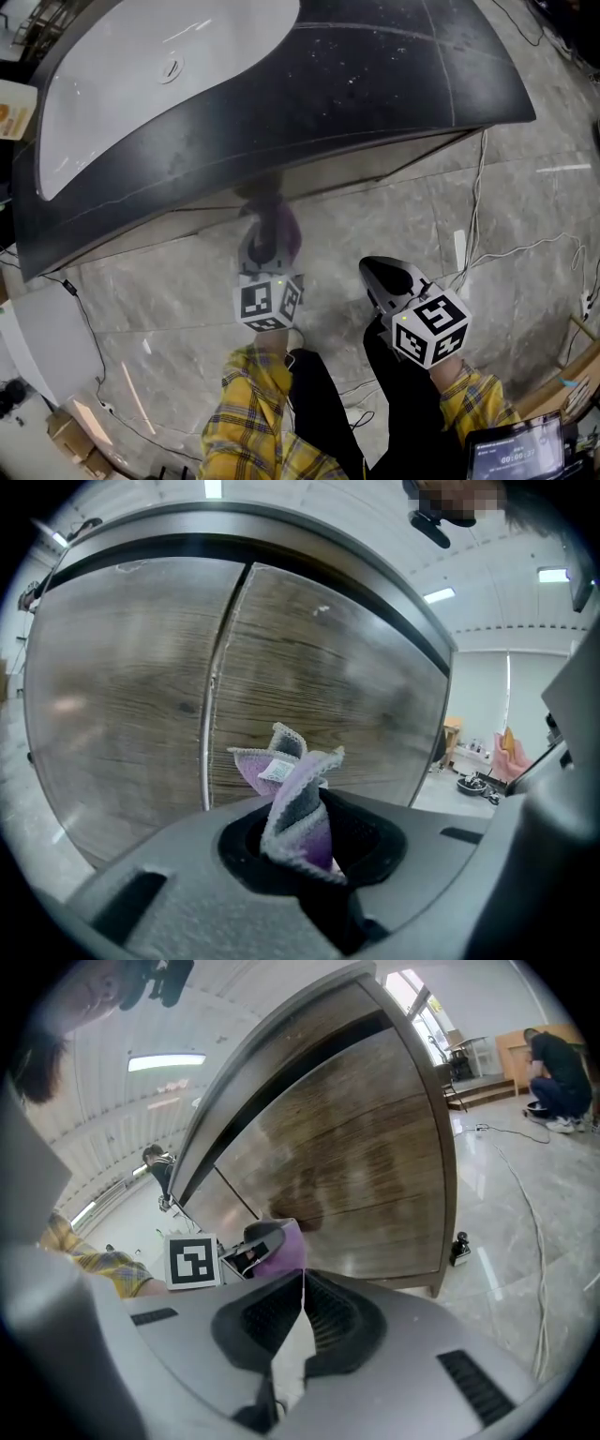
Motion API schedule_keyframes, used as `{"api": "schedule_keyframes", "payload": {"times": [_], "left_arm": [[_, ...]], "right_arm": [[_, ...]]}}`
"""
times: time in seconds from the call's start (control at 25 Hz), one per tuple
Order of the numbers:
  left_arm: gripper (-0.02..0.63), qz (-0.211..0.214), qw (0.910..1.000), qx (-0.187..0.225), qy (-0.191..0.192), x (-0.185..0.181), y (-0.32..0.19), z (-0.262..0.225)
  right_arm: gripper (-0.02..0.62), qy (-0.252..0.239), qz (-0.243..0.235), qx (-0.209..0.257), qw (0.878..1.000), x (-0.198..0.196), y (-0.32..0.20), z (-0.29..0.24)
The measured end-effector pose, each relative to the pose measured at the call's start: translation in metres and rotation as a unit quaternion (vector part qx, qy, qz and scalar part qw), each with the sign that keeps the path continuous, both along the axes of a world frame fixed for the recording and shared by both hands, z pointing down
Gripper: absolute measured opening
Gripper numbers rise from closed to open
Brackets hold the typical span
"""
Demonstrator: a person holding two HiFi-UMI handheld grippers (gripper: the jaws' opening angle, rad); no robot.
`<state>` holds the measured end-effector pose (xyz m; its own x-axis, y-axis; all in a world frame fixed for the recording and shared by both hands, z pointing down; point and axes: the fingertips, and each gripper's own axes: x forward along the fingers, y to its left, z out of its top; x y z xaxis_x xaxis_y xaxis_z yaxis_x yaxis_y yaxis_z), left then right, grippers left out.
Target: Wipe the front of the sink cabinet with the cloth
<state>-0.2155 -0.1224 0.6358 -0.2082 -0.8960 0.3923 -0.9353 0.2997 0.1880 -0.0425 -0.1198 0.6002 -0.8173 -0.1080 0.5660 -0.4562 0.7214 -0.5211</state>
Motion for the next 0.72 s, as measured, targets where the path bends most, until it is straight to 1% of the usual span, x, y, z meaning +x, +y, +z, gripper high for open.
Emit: {"api": "schedule_keyframes", "payload": {"times": [0.32, 0.72], "left_arm": [[0.052, 0.02, 0.9998, -0.001, -0.001, 0.026, -0.023, -0.002], [0.052, 0.088, 0.9961, -0.003, -0.006, 0.083, -0.067, 0.003]], "right_arm": [[0.006, 0.0, 0.005, 0.005, 1.0, 0.014, -0.019, 0.005], [0.006, -0.004, 0.026, 0.003, 1.0, 0.041, -0.043, 0.008]]}}
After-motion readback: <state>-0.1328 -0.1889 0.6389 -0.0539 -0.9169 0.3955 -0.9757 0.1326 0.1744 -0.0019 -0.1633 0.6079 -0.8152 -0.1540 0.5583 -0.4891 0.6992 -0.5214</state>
